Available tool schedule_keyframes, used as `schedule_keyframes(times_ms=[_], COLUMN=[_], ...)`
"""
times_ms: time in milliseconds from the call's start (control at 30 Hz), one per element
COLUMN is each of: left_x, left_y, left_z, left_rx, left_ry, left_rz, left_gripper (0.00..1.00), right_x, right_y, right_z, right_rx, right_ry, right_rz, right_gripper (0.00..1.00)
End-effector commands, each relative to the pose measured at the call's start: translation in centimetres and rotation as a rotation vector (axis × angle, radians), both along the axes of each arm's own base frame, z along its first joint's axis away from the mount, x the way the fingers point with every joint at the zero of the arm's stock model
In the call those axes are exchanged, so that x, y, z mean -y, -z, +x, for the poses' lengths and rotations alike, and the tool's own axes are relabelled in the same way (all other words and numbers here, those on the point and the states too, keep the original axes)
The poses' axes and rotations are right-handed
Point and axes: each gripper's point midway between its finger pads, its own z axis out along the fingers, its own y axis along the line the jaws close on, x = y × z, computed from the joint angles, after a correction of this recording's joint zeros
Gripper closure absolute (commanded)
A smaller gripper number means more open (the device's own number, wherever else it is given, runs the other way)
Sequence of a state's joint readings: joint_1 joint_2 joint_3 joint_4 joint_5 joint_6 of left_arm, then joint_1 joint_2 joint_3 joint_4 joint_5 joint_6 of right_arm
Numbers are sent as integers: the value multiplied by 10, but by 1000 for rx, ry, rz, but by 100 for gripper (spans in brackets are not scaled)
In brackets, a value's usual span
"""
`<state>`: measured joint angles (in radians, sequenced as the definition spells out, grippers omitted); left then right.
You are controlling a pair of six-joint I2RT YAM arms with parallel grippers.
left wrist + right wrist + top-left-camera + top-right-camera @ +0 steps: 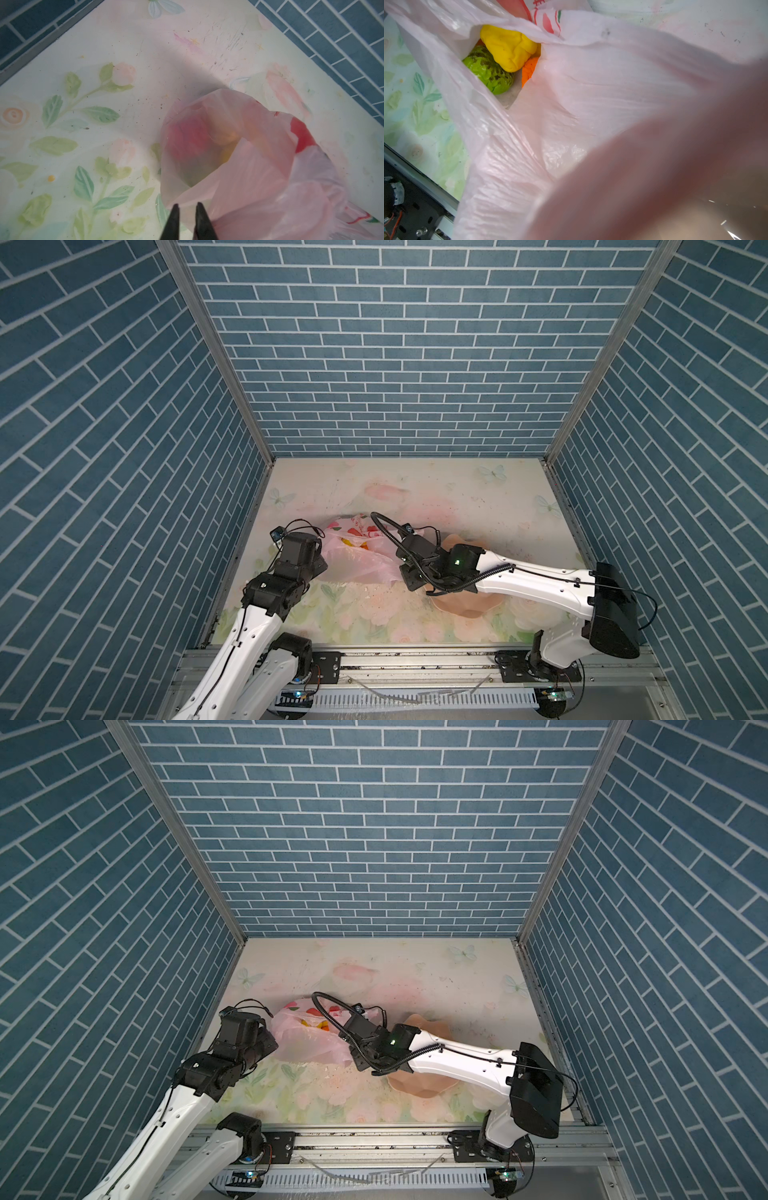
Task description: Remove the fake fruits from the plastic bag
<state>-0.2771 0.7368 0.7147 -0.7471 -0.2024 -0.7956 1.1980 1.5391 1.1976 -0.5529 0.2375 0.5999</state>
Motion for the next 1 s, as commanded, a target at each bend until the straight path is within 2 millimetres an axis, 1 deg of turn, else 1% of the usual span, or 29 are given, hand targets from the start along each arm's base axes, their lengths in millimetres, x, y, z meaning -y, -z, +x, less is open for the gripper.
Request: schedule_keyframes(times_ms=[0, 33, 100, 167, 233, 333, 500, 600, 667, 733, 800, 967], left_x=[7, 9, 15, 21, 30, 43, 66, 76, 83, 88, 90, 88], left_y=[-36, -44, -57, -68, -79, -87, -93, -103, -106, -105, -97, -76], left_z=[3, 1, -1, -4, -4, -2, 2, 7, 11, 16, 20, 20], left_rx=[69, 74, 68, 51, 36, -6, -62, -77, -108, -140, -186, -287], left_ry=[48, 77, 139, 210, 291, 402, 554, 636, 695, 734, 755, 782], left_rz=[-27, -25, -12, 6, 19, 29, 1, 7, 8, 9, 15, 39], left_gripper=[41, 33, 22, 15, 11, 11, 11, 8, 8, 8, 10, 20], right_x=[-15, -18, -22, -26, -29, -32, -35, -37, -38, -39, -38, -39], right_y=[-30, -33, -42, -49, -58, -67, -78, -80, -80, -81, -81, -82], right_z=[5, 6, 7, 7, 8, 8, 9, 8, 7, 7, 7, 7], right_rx=[33, 39, 51, 60, 71, 86, 100, 100, 100, 100, 101, 106], right_ry=[-29, -38, -52, -68, -80, -96, -119, -134, -139, -143, -144, -149], right_rz=[75, 79, 92, 105, 119, 129, 143, 142, 143, 144, 144, 144], right_gripper=[87, 88, 88, 88, 88, 88, 88, 88, 88, 89, 89, 89])
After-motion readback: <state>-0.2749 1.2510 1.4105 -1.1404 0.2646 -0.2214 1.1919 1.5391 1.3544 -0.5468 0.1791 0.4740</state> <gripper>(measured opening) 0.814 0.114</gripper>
